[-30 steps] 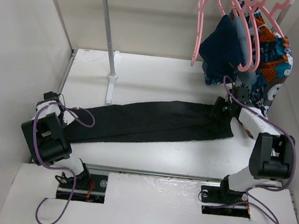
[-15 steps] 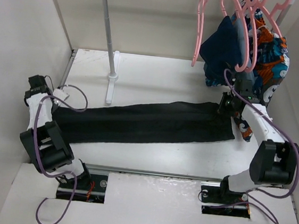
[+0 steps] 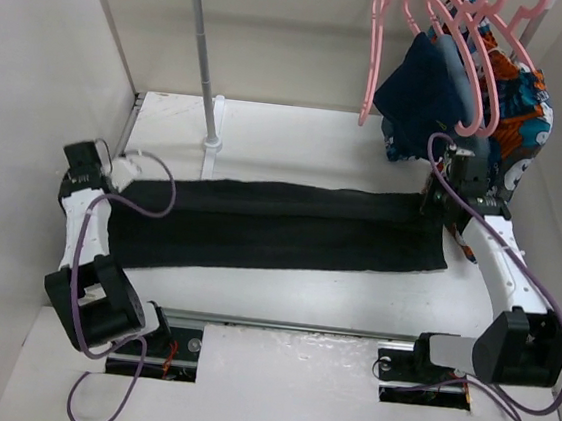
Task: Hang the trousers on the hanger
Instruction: Fold the trousers at the center of the board.
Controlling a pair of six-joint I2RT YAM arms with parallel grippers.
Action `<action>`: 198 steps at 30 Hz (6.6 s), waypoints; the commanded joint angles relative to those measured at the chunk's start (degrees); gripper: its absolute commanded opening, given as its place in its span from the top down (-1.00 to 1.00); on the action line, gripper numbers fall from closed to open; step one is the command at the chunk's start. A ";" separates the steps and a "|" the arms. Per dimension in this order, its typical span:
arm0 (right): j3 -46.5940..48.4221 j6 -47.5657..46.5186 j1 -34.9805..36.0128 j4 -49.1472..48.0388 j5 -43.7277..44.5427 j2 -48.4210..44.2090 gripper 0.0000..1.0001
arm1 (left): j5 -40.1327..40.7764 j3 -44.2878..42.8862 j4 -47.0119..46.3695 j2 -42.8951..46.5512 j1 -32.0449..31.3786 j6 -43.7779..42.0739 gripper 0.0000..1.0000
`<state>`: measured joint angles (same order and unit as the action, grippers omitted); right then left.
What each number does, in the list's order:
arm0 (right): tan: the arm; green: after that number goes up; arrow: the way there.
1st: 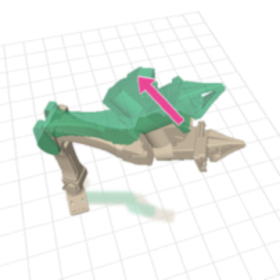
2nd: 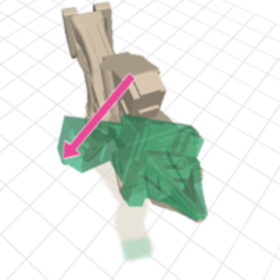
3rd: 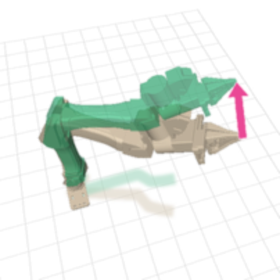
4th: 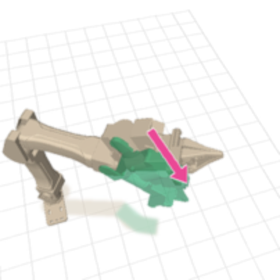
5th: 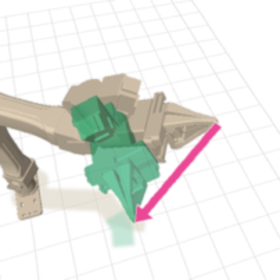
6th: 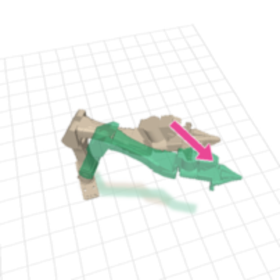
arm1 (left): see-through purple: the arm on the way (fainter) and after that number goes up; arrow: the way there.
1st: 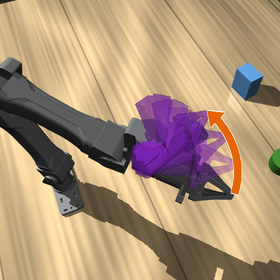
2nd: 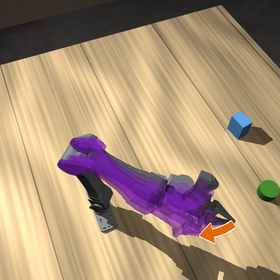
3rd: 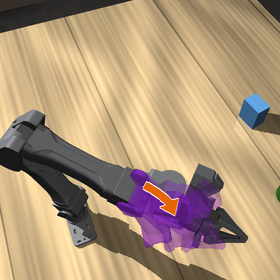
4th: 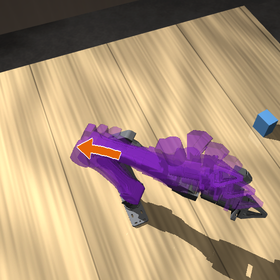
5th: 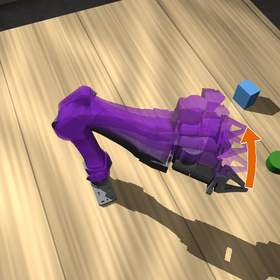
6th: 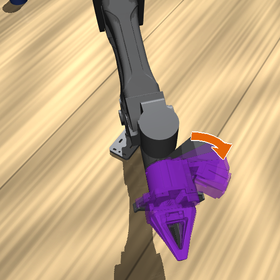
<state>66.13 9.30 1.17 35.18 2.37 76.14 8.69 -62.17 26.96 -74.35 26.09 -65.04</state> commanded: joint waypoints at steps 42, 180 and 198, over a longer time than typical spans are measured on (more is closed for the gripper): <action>-24.64 38.83 -15.23 -4.59 -22.31 -22.77 -1.00 | 21.55 24.12 -1.82 -0.62 4.41 -11.61 0.92; -10.33 2.48 -19.55 2.07 17.20 -22.69 1.00 | -25.36 -11.52 8.39 -1.59 -1.03 30.86 -0.19; 6.36 -5.52 13.09 2.88 39.26 -27.71 1.00 | -8.00 18.75 -8.93 -6.68 -20.64 36.21 -0.35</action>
<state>66.19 5.93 4.67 41.58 30.30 50.28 -6.72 -45.28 23.24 -80.01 5.13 -31.18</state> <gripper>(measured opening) 0.148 0.676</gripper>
